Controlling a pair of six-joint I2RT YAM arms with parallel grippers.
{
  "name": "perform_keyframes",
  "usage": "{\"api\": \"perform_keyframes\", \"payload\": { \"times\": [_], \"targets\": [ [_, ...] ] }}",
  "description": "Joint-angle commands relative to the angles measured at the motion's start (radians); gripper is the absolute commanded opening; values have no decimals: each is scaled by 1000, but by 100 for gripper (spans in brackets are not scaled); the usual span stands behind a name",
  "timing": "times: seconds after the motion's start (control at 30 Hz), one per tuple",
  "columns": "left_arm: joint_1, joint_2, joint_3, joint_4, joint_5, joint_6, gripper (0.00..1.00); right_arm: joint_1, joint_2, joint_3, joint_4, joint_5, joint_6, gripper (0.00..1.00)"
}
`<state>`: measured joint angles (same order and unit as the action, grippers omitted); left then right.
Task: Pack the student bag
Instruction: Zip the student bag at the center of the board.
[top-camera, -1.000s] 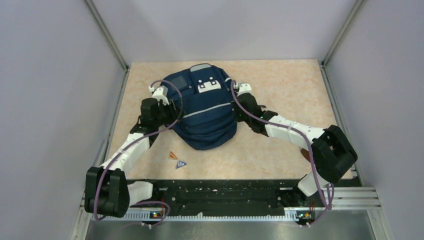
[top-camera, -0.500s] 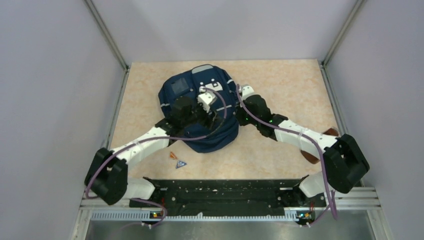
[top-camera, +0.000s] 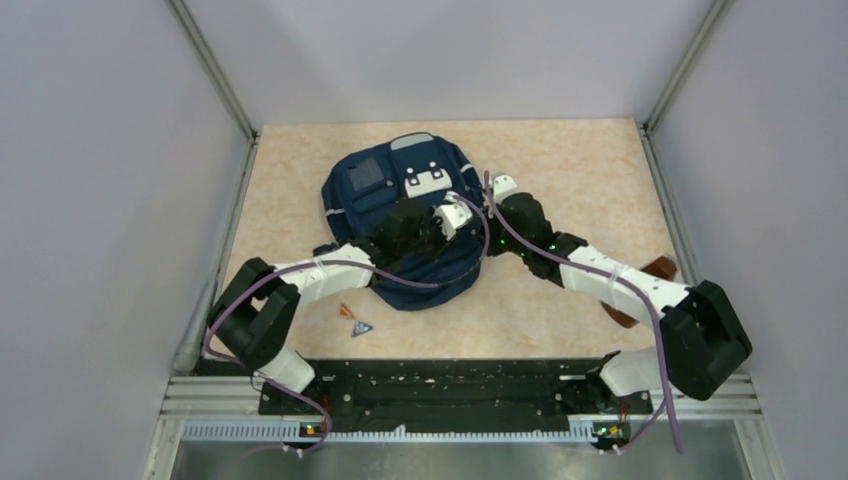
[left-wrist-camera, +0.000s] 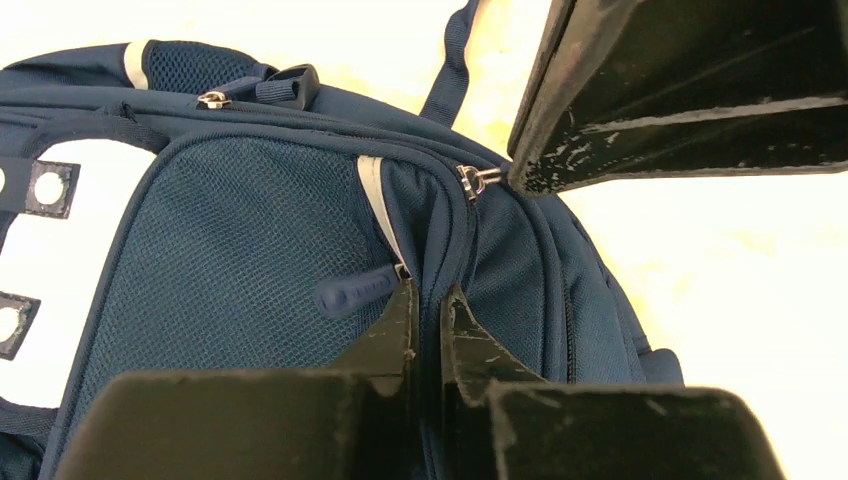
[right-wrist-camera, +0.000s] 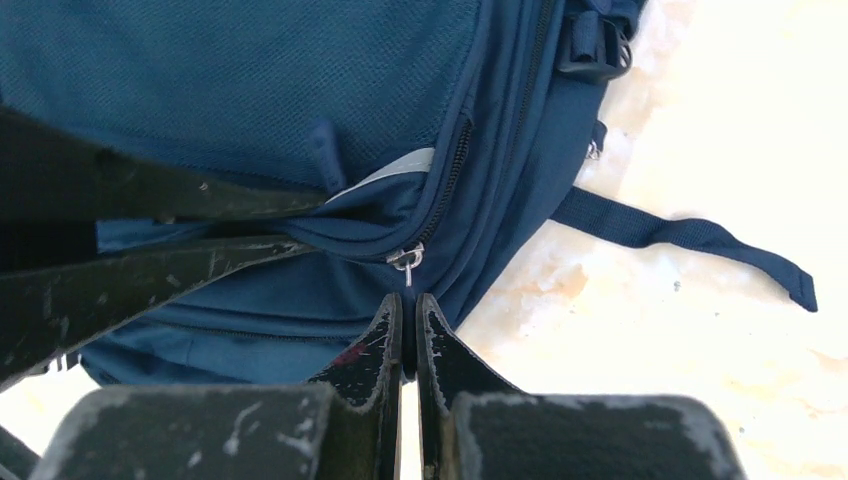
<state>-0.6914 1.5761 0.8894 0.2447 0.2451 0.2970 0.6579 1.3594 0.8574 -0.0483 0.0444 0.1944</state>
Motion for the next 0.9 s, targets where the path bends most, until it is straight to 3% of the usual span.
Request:
{"api": "perform_keyframes", "payload": {
  "times": [0.0,0.13,0.33,0.57,0.83,0.87],
  "targets": [
    [-20,7,18,72,-76,34,0,-44,-5,16,-17,127,76,0],
    [-38,-44,-43,103,-80,54,0,-115,41,48,4,132,106,0],
    [-48,-113,-91,97,-69,64,0,-142,147,164,23,175,-30,0],
    [-55,-99,-30,37,40,52,0,-168,316,340,83,-36,-247,0],
    [-80,-66,33,62,86,-48,0,-187,414,519,16,-106,-235,0],
    [-80,-66,43,62,57,-86,1,-187,404,526,-10,-108,-226,5]
  ]
}}
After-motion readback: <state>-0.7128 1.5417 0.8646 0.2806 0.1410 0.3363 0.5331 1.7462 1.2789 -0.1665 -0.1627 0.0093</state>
